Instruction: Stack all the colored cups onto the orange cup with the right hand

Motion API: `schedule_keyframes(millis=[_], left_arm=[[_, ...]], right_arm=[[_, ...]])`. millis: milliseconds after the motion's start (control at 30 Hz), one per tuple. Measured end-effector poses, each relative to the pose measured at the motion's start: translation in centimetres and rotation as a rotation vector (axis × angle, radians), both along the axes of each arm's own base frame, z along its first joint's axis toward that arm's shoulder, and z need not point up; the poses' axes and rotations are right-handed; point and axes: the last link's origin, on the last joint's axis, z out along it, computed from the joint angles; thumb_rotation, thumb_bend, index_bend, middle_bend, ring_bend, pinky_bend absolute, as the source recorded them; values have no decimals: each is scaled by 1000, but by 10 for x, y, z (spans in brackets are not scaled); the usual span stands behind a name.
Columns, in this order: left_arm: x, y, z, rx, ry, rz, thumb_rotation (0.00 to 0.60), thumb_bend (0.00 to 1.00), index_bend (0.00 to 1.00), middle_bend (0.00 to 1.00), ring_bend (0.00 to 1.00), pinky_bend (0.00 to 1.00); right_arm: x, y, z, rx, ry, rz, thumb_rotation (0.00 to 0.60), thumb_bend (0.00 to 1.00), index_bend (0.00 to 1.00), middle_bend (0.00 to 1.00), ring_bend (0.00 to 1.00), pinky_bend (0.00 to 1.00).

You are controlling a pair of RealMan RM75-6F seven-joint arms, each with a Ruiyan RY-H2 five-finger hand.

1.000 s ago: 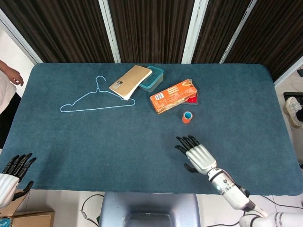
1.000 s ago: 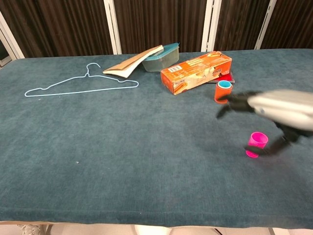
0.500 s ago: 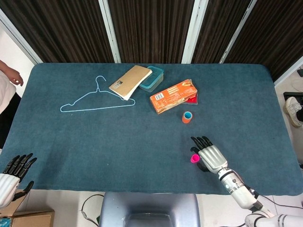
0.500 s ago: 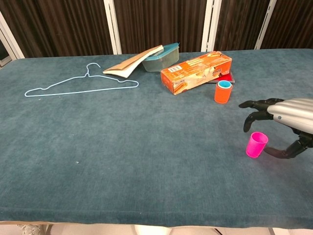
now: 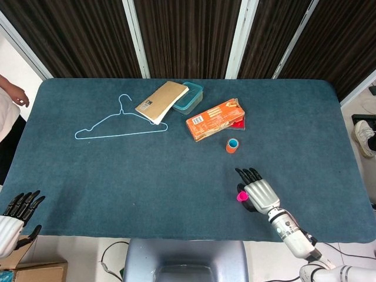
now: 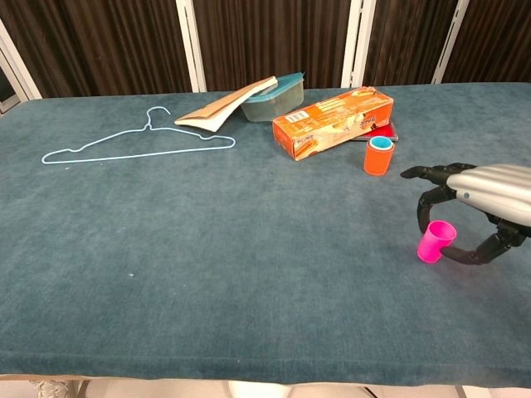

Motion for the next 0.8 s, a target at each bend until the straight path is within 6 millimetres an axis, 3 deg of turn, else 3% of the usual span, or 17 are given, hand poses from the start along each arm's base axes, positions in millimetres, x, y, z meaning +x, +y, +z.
schedule_keyframes(millis=[267,367,500,700,800], left_arm=[[0,0,-2,-4,6,-3,600,389,0,0,0,77],[1,0,-3,-7,10,-4,600,389,0,0,0,77],[1,1,-4,-5,14,-2,600,390,0,0,0,78],[-1,2,-3,-2,15,8,600,389,0,0,0,77],[-1,3,-2,-1,13,11,600,389,0,0,0,77]], right_arm=[[18,-20,11,-94,-87,5,600,488,612,57,0,182],[35,-42,19,-168,-140,11,600,488,606,56,0,182],[59,-88,31,-299,-187,-5,600,488,611,57,0,182],[61,-134,24,-388,-148,-96,600,488,615,59,0,182],[60,-142,15,-389,-116,-113,600,488,615,59,0,182]])
